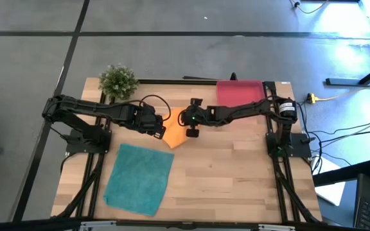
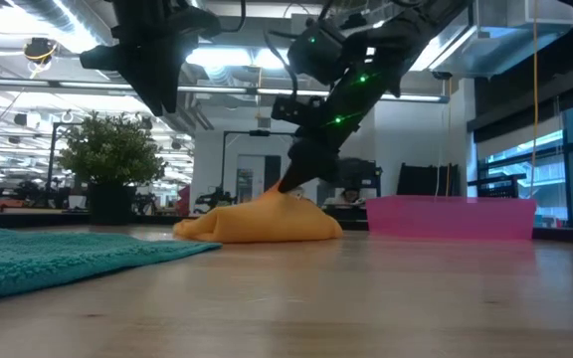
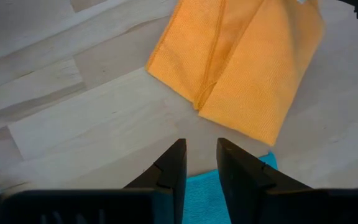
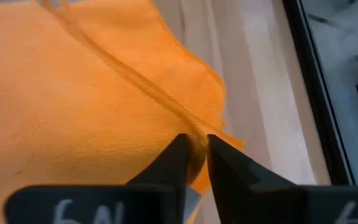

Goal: Roll microfiber towels into tight, uniform cylinder then place into a basket
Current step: Fold the orange microfiber towel

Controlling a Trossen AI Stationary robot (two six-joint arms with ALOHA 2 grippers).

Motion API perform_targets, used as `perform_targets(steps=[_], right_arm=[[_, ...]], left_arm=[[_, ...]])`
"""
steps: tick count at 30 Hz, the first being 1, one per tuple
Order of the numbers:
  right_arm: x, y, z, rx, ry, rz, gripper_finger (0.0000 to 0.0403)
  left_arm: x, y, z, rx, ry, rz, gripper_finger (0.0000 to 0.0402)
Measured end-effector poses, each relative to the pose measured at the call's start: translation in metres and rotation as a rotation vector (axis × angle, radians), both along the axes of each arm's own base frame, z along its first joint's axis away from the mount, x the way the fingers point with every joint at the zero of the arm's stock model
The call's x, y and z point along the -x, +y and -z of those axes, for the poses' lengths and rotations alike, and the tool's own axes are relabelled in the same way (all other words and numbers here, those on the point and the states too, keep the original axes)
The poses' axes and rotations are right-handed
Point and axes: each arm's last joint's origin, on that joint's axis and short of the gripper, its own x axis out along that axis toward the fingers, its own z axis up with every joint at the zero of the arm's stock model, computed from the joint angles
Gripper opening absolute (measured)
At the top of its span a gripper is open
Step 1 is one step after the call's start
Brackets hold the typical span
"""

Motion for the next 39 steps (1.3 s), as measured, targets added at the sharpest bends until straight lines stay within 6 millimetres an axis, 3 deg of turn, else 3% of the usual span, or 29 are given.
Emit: perform_targets(steps=[8, 12, 18, 27, 31, 39], right_arm=[[0.003, -0.009, 0.0, 0.044, 0.002, 0.099, 0.0133], [0.004, -0.012, -0.001, 0.117, 0.011, 0.167, 0.0143], [0.006, -0.01, -0.008, 0.084, 0.001, 0.136, 0.0144], [0.011, -0.006, -0.002, -0.089, 0.013, 0.177, 0.0145], [0.014, -0.002, 0.002, -0.273, 0.031, 0.142, 0.0145], [0.01, 0.002, 0.026, -0.492, 0.085, 0.083, 0.0145]], left_arm=[[0.0, 0.0, 0.0, 0.0, 0.0, 0.0, 0.0079], [0.0, 0.0, 0.0, 0.0, 0.0, 0.0, 0.0079], [0.0, 0.0, 0.0, -0.002, 0.002, 0.008, 0.0079], [0.0, 0.0, 0.0, -0.006, 0.007, 0.023, 0.0079], [0.0, 0.0, 0.0, -0.006, 0.006, 0.023, 0.0079], [0.0, 0.0, 0.0, -0.006, 0.006, 0.023, 0.0078]])
